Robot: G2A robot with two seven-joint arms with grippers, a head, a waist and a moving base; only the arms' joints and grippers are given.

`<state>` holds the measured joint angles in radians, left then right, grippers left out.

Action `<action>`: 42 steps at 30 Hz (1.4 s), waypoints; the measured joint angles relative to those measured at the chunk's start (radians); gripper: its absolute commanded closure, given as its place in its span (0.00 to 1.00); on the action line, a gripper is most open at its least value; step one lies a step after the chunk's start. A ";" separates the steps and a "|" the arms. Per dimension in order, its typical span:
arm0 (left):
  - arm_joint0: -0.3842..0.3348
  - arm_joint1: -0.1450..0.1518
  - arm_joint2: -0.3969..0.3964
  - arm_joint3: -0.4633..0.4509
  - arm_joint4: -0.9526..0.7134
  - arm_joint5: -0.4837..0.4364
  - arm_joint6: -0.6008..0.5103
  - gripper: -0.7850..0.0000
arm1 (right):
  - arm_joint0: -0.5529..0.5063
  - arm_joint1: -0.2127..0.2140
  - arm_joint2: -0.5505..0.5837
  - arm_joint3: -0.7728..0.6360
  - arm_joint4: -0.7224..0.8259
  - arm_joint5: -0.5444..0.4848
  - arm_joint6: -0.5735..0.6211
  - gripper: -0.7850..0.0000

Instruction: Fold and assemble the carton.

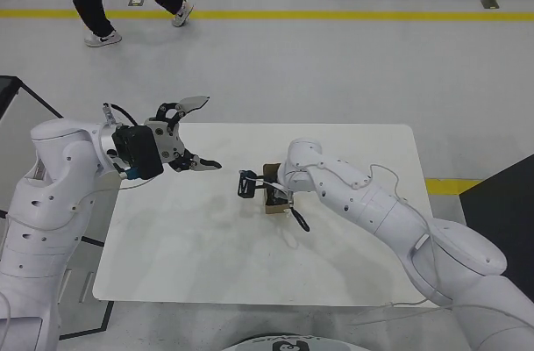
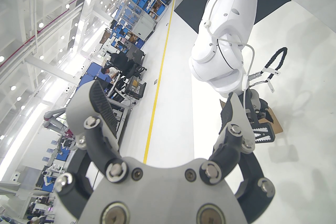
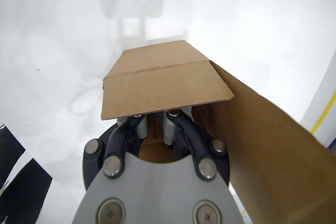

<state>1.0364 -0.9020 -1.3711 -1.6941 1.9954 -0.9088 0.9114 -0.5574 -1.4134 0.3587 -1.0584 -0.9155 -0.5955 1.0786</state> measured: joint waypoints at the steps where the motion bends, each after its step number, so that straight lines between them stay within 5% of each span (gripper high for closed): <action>1: 0.000 0.000 0.000 0.000 0.000 0.000 0.000 0.00 | 0.000 -0.003 -0.001 0.007 -0.002 -0.001 -0.003 1.00; 23: 0.000 0.000 0.000 0.000 0.000 0.000 0.000 0.00 | -0.001 -0.055 -0.017 0.095 -0.067 0.003 -0.048 1.00; 42: 0.000 0.000 0.000 0.000 0.000 0.000 0.000 0.00 | -0.044 -0.017 0.053 -0.022 -0.126 0.028 -0.016 1.00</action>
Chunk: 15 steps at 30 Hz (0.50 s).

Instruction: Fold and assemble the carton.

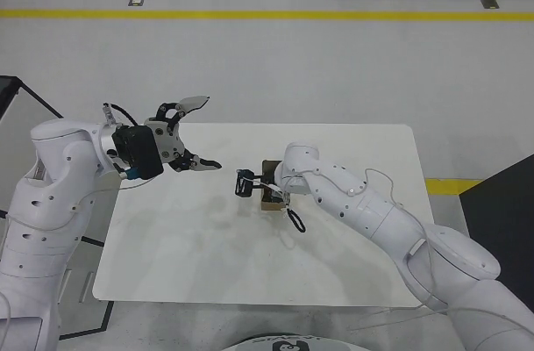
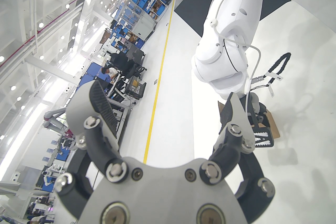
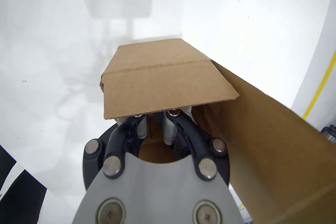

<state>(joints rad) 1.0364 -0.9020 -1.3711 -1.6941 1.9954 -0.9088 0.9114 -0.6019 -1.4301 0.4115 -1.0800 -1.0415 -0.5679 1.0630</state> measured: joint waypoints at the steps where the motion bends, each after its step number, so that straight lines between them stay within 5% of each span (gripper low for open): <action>1: 0.000 0.000 0.000 0.000 0.000 0.000 0.000 0.00 | -0.001 -0.001 0.001 0.005 -0.002 -0.002 -0.004 1.00; 15: 0.000 0.000 0.000 0.000 0.000 0.000 0.000 0.00 | 0.003 -0.029 -0.007 0.072 -0.018 -0.022 -0.045 1.00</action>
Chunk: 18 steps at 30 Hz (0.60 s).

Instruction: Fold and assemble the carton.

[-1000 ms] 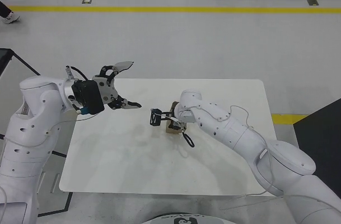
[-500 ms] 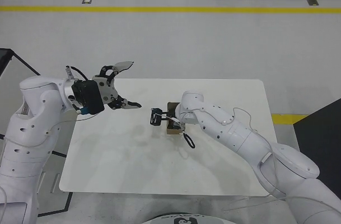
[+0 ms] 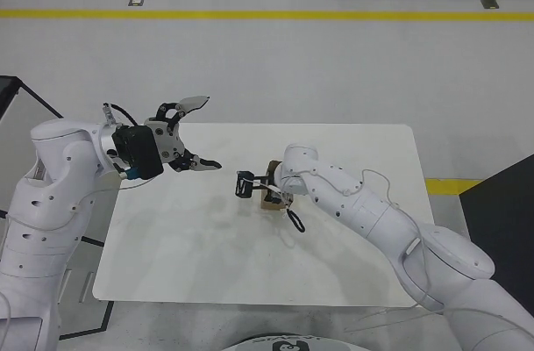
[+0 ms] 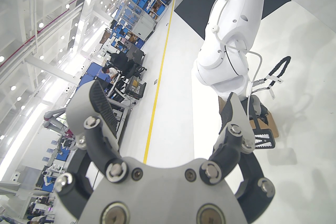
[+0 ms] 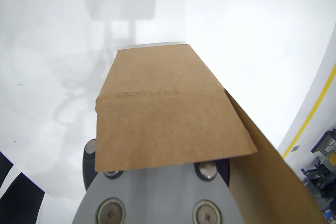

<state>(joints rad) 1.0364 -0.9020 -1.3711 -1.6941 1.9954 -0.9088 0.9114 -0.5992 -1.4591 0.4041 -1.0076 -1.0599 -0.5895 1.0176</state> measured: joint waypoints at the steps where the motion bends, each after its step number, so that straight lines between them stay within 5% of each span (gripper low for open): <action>1: 0.000 0.000 0.000 0.000 0.000 0.000 0.000 0.00 | 0.001 -0.003 -0.001 0.004 -0.001 0.000 -0.001 1.00; 9: 0.000 0.000 0.000 0.000 0.000 0.000 0.000 0.00 | 0.002 -0.005 0.018 -0.016 -0.002 0.006 0.008 1.00; 18: 0.000 0.000 0.000 0.000 0.000 0.000 0.000 0.00 | -0.057 0.052 0.115 -0.163 -0.010 0.020 0.034 1.00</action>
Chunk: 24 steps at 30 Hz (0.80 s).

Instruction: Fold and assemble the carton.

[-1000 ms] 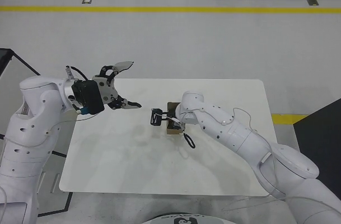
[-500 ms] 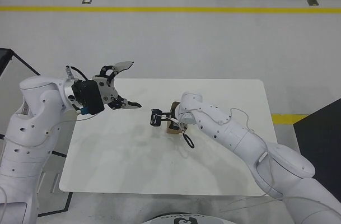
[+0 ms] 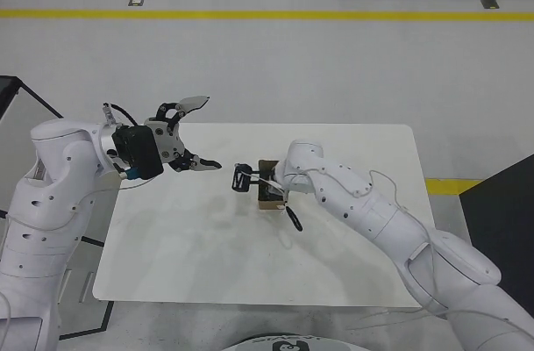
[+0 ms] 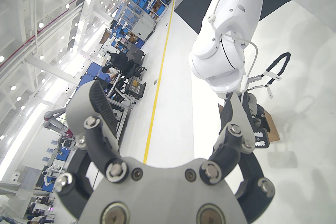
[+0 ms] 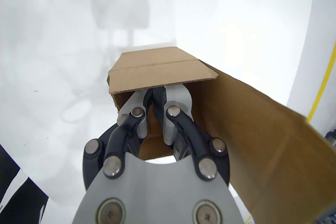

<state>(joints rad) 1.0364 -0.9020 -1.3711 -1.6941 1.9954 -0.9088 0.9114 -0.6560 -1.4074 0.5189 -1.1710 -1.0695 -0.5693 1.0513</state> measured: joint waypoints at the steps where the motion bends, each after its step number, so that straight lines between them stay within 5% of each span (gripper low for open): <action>1: 0.000 0.000 0.000 0.000 0.000 0.000 0.000 0.00 | -0.014 0.011 0.019 -0.026 0.000 -0.001 0.002 1.00; 14: 0.000 0.000 0.000 0.000 0.000 0.000 0.000 0.00 | -0.220 0.129 0.271 -0.305 0.011 -0.032 -0.024 1.00; 24: 0.000 0.000 0.000 0.000 0.000 0.000 0.000 0.00 | -0.454 0.208 0.569 -0.408 0.220 -0.151 -0.283 1.00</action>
<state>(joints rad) 1.0364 -0.9020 -1.3711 -1.6941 1.9954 -0.9088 0.9114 -1.1100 -1.1998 1.0882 -1.5786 -0.8492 -0.7204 0.7681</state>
